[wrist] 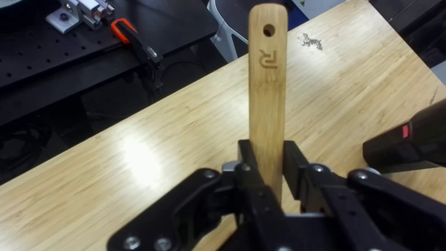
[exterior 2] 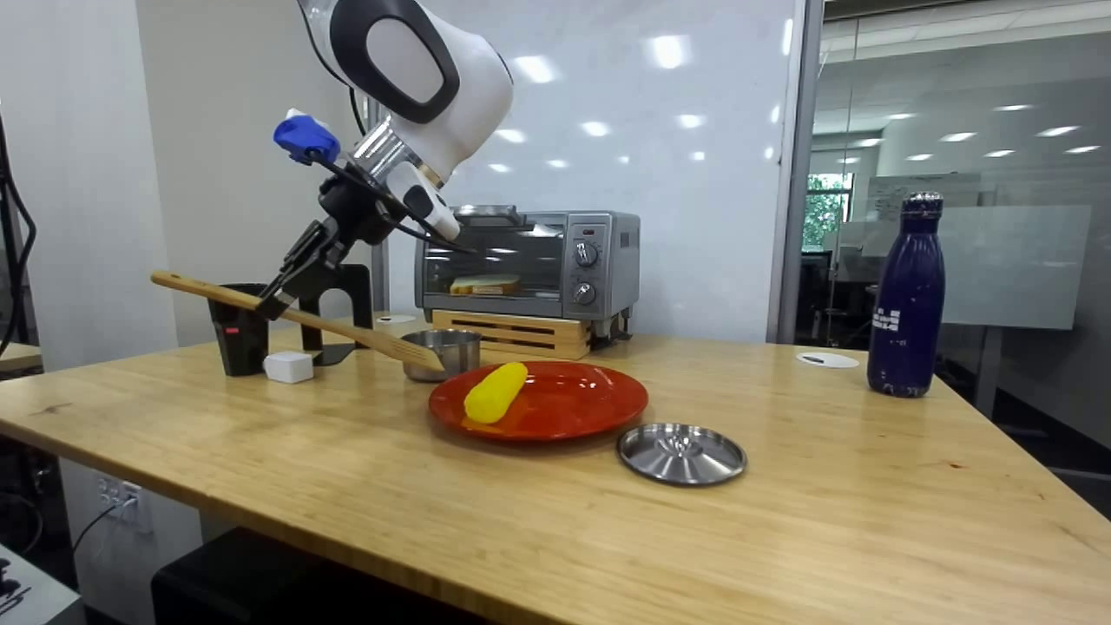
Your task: Use the wooden cooking stick to pick up the yellow bottle
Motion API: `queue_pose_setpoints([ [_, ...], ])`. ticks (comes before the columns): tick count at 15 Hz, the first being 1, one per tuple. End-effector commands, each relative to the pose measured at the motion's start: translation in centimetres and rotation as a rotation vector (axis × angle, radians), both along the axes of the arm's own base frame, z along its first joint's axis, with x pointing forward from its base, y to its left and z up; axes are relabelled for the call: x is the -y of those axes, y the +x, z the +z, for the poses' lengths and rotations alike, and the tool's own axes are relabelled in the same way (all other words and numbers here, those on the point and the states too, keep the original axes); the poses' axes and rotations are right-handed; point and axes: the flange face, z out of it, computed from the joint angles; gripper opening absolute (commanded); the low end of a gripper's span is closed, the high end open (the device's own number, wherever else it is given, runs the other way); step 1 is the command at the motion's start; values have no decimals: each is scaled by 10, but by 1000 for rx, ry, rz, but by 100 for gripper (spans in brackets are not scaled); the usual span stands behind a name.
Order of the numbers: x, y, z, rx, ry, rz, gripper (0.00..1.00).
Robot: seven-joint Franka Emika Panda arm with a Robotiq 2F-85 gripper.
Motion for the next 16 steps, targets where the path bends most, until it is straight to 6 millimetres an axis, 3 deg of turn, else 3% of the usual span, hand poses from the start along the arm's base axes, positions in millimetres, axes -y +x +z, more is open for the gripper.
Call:
queue_pose_setpoints([
  [1, 6, -12, 12, -4, -6, -6, 6],
  [8, 18, -17, 28, -5, -37, -138, 6],
  [13, 61, -22, 7, 77, 17, -302, 6],
  [16, 72, -23, -2, 134, 107, -346, 6],
])
